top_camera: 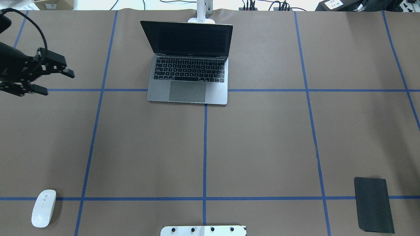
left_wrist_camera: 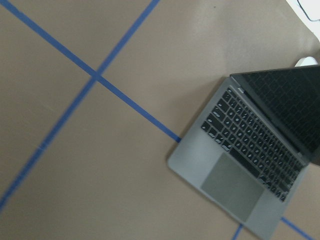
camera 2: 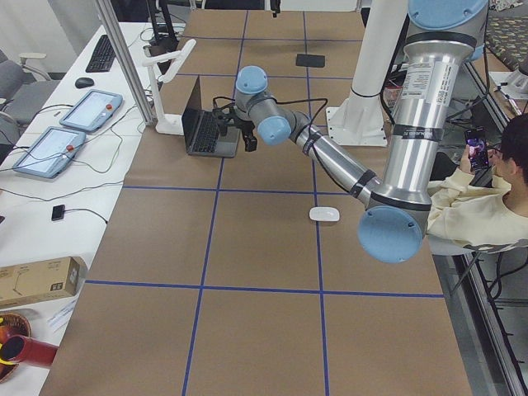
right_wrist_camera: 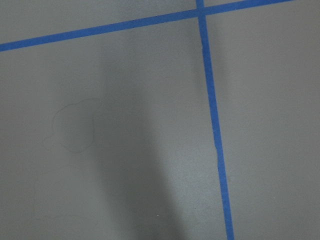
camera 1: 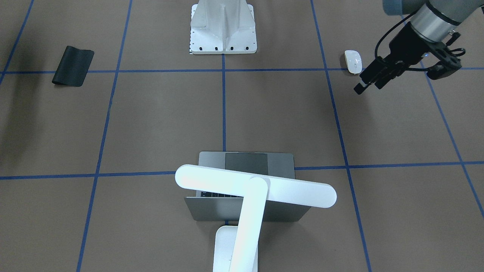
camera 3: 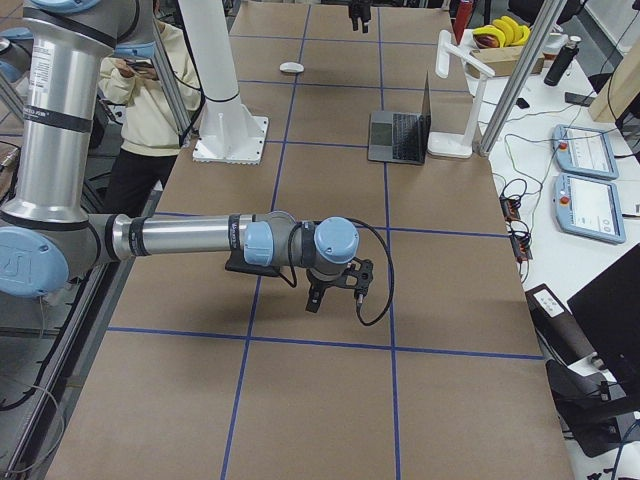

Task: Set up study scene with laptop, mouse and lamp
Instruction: 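Release the laptop and withdraw the left gripper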

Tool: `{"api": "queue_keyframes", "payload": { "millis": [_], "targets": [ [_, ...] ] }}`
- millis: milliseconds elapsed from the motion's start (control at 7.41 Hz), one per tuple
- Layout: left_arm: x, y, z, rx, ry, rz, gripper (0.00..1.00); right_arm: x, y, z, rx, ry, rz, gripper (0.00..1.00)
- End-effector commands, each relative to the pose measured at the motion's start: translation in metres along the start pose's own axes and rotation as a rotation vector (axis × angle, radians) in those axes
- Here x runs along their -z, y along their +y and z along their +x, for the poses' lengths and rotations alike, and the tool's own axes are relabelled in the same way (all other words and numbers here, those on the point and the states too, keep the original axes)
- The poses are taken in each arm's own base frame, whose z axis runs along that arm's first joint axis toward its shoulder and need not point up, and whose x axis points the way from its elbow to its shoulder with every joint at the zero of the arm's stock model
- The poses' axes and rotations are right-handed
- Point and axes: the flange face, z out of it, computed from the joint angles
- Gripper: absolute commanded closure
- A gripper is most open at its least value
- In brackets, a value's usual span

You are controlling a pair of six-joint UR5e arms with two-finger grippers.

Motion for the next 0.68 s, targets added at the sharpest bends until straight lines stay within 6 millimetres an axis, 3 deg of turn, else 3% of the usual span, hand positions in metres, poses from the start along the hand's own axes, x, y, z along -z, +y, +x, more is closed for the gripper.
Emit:
{"api": "queue_keyframes", "payload": {
  "millis": [0,135,540],
  "targets": [
    [0.018,-0.016,-0.02,-0.165,-0.029,-0.02,0.0,-0.04,0.02,0.011,-0.02,-0.063,-0.118,0.0],
    [0.028,-0.023,-0.04,-0.195,-0.035,-0.015,0.0,-0.059,0.038,0.015,-0.015,-0.083,-0.179,0.0],
    [0.033,-0.023,-0.09,-0.332,-0.061,-0.031,0.0,-0.124,0.062,-0.017,0.065,-0.059,-0.376,0.0]
  ]
}}
